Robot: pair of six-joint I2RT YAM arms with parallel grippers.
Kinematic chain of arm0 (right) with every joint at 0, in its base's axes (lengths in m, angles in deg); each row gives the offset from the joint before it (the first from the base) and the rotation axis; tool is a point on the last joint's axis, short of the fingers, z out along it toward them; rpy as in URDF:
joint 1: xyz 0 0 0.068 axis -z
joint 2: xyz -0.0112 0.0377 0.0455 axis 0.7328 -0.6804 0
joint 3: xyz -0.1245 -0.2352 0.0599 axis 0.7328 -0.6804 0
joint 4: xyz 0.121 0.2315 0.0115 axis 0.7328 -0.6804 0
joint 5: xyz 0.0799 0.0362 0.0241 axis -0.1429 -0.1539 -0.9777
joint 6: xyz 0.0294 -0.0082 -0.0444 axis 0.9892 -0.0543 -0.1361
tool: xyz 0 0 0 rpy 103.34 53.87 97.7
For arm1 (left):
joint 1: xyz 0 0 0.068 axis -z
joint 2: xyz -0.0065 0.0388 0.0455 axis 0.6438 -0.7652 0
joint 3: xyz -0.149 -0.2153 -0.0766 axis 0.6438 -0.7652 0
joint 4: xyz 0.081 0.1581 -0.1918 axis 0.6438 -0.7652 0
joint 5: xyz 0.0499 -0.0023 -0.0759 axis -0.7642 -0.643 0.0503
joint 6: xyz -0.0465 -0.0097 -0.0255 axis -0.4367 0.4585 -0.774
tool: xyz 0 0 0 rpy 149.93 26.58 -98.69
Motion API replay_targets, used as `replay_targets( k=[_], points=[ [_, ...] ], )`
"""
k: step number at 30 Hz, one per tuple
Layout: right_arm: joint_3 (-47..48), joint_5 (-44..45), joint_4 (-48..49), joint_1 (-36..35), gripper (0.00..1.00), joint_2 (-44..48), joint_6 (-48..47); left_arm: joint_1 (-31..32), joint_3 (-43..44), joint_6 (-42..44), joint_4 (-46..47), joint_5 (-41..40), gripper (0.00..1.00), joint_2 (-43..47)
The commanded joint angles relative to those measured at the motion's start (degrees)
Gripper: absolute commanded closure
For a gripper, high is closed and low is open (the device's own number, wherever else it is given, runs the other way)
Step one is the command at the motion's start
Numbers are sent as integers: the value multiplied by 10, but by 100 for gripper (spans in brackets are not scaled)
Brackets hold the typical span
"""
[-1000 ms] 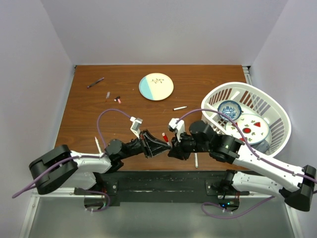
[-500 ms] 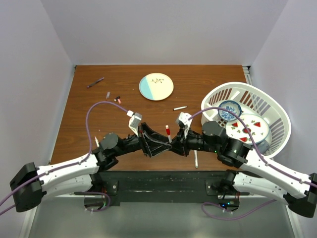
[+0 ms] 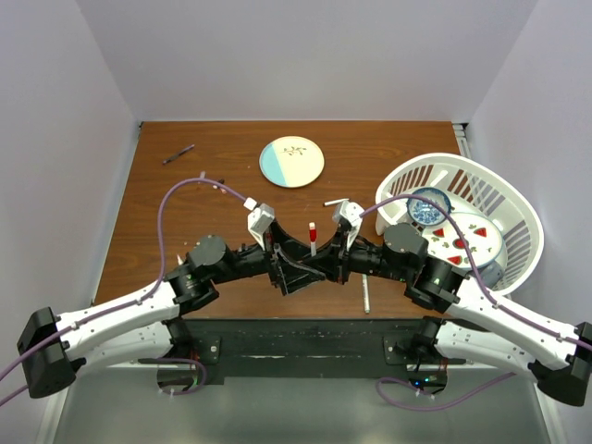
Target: Insert the pens into the pen caps
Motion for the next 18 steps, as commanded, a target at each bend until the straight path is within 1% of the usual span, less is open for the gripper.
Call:
replay_targets(
  k=[1, 5, 10, 15, 18],
  points=[
    [-1, -9, 52, 2, 100, 6, 8, -19, 37, 25, -43, 26, 14, 9],
    [-2, -12, 38, 2, 100, 7, 3, -43, 51, 39, -80, 22, 15, 36],
    [-10, -37, 38, 2, 100, 1, 3, -65, 75, 48, -100, 28, 16, 65],
    [-14, -58, 45, 2, 100, -7, 14, -69, 102, 56, -115, 30, 17, 53],
    [-14, -60, 46, 1, 100, -8, 17, -69, 116, 56, -110, 38, 19, 38]
  ],
)
